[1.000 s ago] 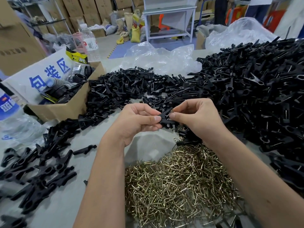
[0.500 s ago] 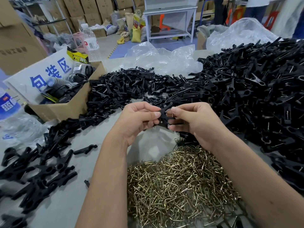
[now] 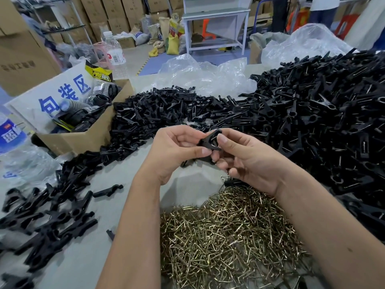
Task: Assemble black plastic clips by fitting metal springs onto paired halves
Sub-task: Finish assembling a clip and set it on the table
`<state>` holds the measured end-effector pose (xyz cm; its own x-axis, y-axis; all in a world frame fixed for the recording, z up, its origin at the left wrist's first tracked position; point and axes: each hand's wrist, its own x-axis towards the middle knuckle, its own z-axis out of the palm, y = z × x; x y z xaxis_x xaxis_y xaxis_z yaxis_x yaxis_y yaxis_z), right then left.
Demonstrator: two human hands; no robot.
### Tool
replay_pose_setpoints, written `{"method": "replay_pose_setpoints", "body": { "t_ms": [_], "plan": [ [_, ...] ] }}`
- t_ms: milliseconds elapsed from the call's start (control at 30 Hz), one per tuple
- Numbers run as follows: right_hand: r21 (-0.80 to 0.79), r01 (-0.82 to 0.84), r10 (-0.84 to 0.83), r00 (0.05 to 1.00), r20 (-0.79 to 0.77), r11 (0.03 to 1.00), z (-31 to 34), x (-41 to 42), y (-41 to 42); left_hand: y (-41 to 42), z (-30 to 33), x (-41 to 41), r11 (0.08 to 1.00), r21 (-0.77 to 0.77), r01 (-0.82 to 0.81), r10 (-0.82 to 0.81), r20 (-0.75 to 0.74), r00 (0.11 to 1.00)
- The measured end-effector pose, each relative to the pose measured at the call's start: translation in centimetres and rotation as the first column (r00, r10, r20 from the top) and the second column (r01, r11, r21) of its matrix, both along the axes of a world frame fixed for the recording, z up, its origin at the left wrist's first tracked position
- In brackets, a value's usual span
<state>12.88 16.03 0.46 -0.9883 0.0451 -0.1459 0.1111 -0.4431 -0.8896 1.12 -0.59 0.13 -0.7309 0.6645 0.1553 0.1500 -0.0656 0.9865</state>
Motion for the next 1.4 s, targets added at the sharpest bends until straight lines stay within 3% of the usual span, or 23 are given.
{"method": "replay_pose_setpoints", "body": {
  "t_ms": [200, 333, 467, 567, 767, 1200, 1333, 1400],
  "plan": [
    [-0.02, -0.097, 0.095, 0.993, -0.063, 0.995, 0.1, 0.0, 0.3, -0.2, 0.3, 0.1, 0.999, 0.028, -0.032, 0.033, -0.007, 0.999],
    [-0.15, -0.18, 0.17, 0.983, -0.077, 0.972, -0.1, 0.3, 0.6, -0.1, 0.5, 0.3, 0.995, 0.093, 0.038, -0.036, -0.019, 0.999],
    [-0.347, -0.269, 0.248, 0.963, -0.104, 0.898, 0.2, 0.2, 0.8, 0.2, 0.4, 0.5, 0.996, 0.083, 0.019, -0.017, -0.033, 0.999],
    [-0.594, -0.226, 0.24, 0.969, -0.057, 0.772, 0.5, 0.0, 0.9, 0.5, 0.2, 0.5, 0.997, 0.083, -0.004, 0.008, -0.045, 0.999],
    [-0.722, -0.153, 0.215, 0.977, -0.006, 0.675, 1.3, 0.2, 0.9, 0.9, -0.2, 1.0, 0.988, 0.148, 0.039, -0.038, -0.013, 0.999],
    [-0.618, -0.132, 0.18, 0.984, 0.015, 0.775, 1.8, 0.1, 0.4, 1.1, -0.7, 0.8, 0.983, 0.178, 0.037, -0.037, -0.006, 0.999],
    [-0.489, -0.14, 0.106, 0.99, -0.097, 0.861, 0.6, 0.1, 0.5, 1.1, -0.3, 0.6, 0.99, 0.131, 0.051, -0.048, -0.031, 0.998],
    [-0.332, -0.085, 0.035, 0.988, -0.153, 0.94, 0.5, 0.2, 0.7, 1.0, -0.2, 0.3, 0.998, 0.06, -0.016, 0.021, -0.078, 0.997]
  ]
}}
